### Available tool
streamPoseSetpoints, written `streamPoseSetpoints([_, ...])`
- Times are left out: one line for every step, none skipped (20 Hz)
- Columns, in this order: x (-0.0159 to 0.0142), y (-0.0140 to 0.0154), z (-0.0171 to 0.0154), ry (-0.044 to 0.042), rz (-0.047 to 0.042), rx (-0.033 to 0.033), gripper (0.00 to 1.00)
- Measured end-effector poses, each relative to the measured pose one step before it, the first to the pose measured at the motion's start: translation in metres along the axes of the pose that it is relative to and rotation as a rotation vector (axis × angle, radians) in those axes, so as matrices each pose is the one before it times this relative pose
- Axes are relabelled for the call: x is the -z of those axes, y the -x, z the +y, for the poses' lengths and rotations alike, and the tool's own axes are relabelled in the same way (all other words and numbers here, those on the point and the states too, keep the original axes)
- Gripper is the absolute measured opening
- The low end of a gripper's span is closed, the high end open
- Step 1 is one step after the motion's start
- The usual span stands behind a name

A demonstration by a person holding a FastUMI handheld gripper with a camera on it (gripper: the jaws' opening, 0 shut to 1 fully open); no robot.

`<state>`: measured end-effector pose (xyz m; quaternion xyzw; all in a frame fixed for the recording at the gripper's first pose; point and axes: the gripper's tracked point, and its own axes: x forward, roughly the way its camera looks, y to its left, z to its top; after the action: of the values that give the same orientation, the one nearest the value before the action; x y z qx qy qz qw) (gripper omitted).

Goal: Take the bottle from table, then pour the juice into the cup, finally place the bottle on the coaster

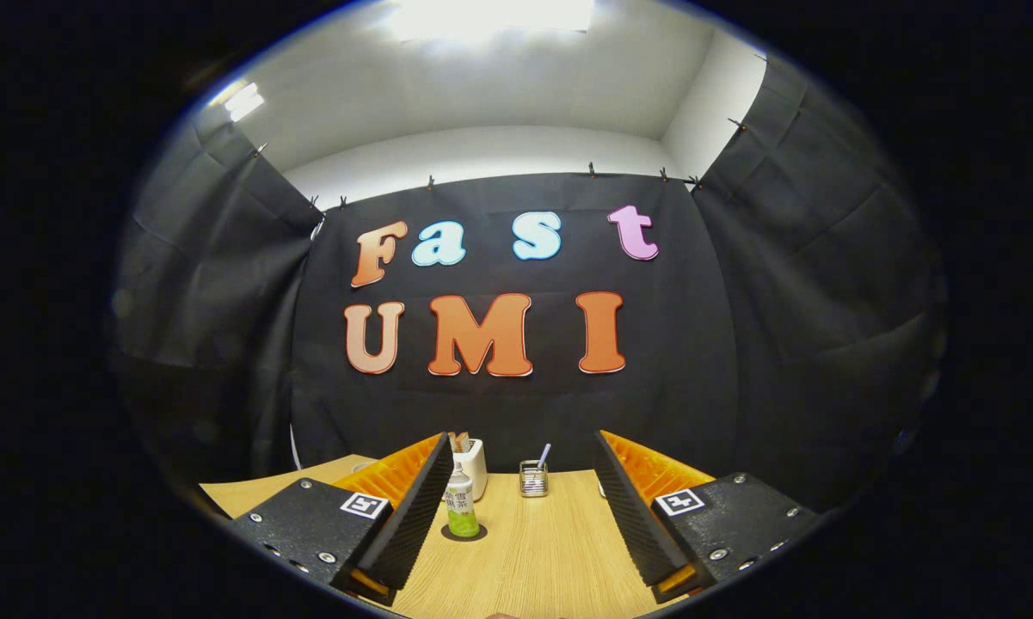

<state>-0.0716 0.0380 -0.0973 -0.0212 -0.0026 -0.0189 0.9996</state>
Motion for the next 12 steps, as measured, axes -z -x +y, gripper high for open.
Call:
streamPoseSetpoints([-0.00113,0.00075,-0.00142,-0.01082,-0.00105,-0.00342,0.97])
streamPoseSetpoints([0.00047,-0.00027,-0.00211,-0.00908,0.00316,-0.00002,0.97])
streamPoseSetpoints([0.00151,-0.00017,-0.00154,-0.00636,0.00503,0.00225,0.97])
streamPoseSetpoints([0.00274,-0.00068,-0.00248,-0.00247,0.00733,0.00434,0.97])
streamPoseSetpoints([0.00227,-0.00028,-0.00242,0.00390,0.00501,0.00481,0.97])
streamPoseSetpoints([0.00131,-0.00055,-0.00270,0.00626,0.00269,0.00791,0.97])
streamPoseSetpoints([0.00125,-0.00130,-0.00152,0.00540,0.00142,0.00730,0.97])
streamPoseSetpoints([0.00171,-0.00100,-0.00069,0.00121,0.00494,0.00761,0.97])
streamPoseSetpoints([0.00142,-0.00152,0.00005,-0.00295,0.00501,0.00267,0.97])
streamPoseSetpoints([0.00129,-0.00064,0.00248,-0.00420,0.00516,-0.00306,0.97])
streamPoseSetpoints([0.00071,0.00036,0.00339,-0.00241,0.00337,-0.00759,0.97])
streamPoseSetpoints([-0.00075,-0.00070,0.00331,0.00210,-0.00111,-0.00893,0.97])
